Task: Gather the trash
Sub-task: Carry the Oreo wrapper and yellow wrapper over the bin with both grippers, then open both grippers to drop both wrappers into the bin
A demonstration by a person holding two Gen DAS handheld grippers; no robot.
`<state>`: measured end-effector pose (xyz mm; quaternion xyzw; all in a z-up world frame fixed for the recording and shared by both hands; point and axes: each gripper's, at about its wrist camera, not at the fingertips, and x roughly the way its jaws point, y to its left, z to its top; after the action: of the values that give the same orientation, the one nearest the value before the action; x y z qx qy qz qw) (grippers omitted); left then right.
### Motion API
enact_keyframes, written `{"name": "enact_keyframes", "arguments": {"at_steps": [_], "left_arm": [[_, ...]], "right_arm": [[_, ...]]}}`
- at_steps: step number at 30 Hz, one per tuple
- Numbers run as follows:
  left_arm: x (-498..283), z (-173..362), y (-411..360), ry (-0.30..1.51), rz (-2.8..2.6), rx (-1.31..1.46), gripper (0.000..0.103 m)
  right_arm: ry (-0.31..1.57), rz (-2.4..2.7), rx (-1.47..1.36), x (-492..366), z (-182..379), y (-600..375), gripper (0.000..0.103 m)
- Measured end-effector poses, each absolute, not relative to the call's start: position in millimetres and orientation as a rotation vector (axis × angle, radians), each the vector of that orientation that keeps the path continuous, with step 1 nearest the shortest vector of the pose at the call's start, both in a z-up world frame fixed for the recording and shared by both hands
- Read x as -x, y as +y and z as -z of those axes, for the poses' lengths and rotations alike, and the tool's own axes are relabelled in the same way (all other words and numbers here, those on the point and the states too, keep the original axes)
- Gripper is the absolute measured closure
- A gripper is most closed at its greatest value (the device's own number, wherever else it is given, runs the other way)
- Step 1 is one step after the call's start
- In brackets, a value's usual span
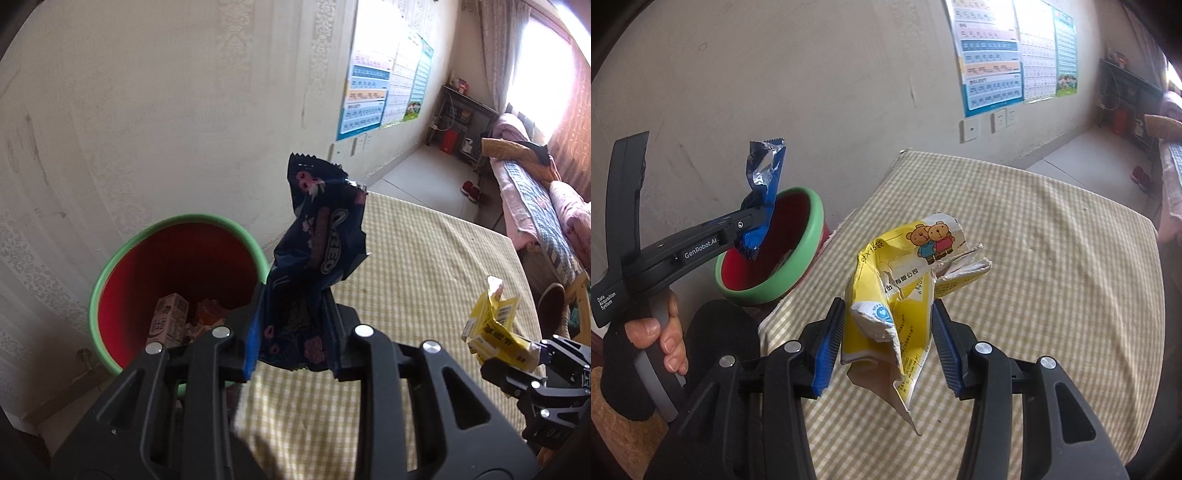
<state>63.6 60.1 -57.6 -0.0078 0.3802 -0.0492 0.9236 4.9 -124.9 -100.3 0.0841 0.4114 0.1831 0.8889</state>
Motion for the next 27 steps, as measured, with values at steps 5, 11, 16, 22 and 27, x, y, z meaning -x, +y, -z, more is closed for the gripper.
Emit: {"name": "enact_keyframes", "arguments": {"at_steps": [5, 11, 16, 22, 27], "left_arm": [[-68.9, 57.5, 91.9, 0.783, 0.041, 0.016, 0.075], [-75.9, 63.7, 131.4, 0.815, -0.03, 0.024, 0.075], [-83.9, 78.0, 157.4, 0.861, -0.076, 0.04, 0.075], [-93.5, 90.3, 178.8, 0.886, -0.152, 0.051, 0.044], [-85.5, 86.5, 185.2, 0.857, -0.191, 0.089, 0.029]], "right_arm": [[0.858, -0.436, -0.14, -20.3, 96.2, -94.1, 0.057], [0.838, -0.535, -0.138, -50.7, 86.3, -48.9, 0.057], [0.852, -0.595, -0.184, -85.3, 82.5, -14.3, 0.057], [0.838, -0.671, -0.174, -113.0, 74.1, 25.9, 0.049], [0.784, -0.691, -0.191, -116.1, 63.0, 26.9, 0.033]]}}
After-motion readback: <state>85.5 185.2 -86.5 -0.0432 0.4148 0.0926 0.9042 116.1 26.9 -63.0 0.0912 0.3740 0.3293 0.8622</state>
